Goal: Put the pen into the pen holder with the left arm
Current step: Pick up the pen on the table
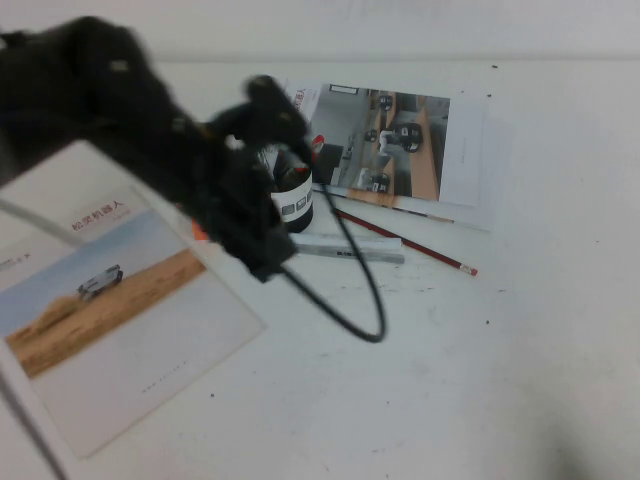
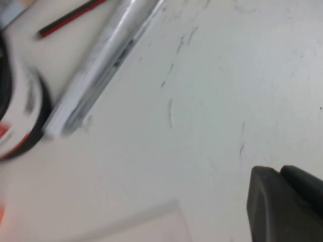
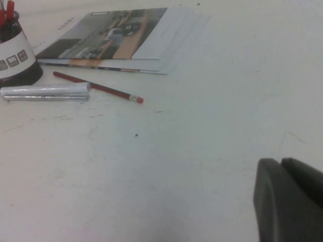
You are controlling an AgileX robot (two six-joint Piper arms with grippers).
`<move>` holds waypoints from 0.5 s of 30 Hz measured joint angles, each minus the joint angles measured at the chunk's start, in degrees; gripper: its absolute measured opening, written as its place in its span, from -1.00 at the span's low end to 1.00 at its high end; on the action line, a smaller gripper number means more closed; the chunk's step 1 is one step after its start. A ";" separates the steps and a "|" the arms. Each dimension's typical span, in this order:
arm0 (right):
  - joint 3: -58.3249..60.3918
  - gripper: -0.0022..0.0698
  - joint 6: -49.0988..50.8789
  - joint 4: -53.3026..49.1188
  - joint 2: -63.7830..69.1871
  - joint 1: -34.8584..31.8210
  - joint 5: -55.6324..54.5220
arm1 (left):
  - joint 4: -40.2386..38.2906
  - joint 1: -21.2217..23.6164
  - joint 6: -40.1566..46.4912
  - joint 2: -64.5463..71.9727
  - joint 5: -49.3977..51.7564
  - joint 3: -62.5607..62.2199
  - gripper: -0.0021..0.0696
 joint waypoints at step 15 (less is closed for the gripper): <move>0.00 -1.00 0.00 0.00 0.00 0.00 0.00 | 5.39 -7.33 10.79 26.99 12.83 -31.48 -0.94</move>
